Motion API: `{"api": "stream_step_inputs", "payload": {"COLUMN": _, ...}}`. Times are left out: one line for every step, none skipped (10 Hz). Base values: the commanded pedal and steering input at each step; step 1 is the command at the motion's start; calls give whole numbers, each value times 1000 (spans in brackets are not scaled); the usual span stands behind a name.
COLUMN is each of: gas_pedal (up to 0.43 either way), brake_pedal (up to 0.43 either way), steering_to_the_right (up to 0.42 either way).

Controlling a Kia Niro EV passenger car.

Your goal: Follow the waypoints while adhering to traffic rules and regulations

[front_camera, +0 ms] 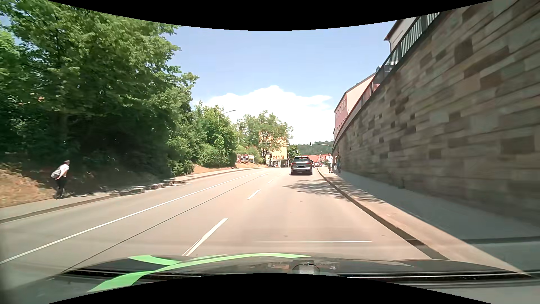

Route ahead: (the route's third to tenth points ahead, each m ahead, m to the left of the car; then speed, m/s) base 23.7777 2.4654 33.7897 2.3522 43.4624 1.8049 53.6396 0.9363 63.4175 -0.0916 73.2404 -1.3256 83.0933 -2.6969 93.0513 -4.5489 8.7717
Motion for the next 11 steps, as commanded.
{"api": "stream_step_inputs", "payload": {"gas_pedal": 0, "brake_pedal": 0, "steering_to_the_right": 10}}
{"api": "stream_step_inputs", "payload": {"gas_pedal": 20, "brake_pedal": 0, "steering_to_the_right": 10}}
{"api": "stream_step_inputs", "payload": {"gas_pedal": 20, "brake_pedal": 0, "steering_to_the_right": 10}}
{"api": "stream_step_inputs", "payload": {"gas_pedal": 0, "brake_pedal": 0, "steering_to_the_right": 11}}
{"api": "stream_step_inputs", "payload": {"gas_pedal": 0, "brake_pedal": 0, "steering_to_the_right": 12}}
{"api": "stream_step_inputs", "payload": {"gas_pedal": 0, "brake_pedal": 0, "steering_to_the_right": 11}}
{"api": "stream_step_inputs", "payload": {"gas_pedal": 0, "brake_pedal": 0, "steering_to_the_right": 12}}
{"api": "stream_step_inputs", "payload": {"gas_pedal": 0, "brake_pedal": 0, "steering_to_the_right": 12}}
{"api": "stream_step_inputs", "payload": {"gas_pedal": 28, "brake_pedal": 0, "steering_to_the_right": 12}}
{"api": "stream_step_inputs", "payload": {"gas_pedal": 47, "brake_pedal": 0, "steering_to_the_right": 12}}
{"api": "stream_step_inputs", "payload": {"gas_pedal": 59, "brake_pedal": 0, "steering_to_the_right": 14}}
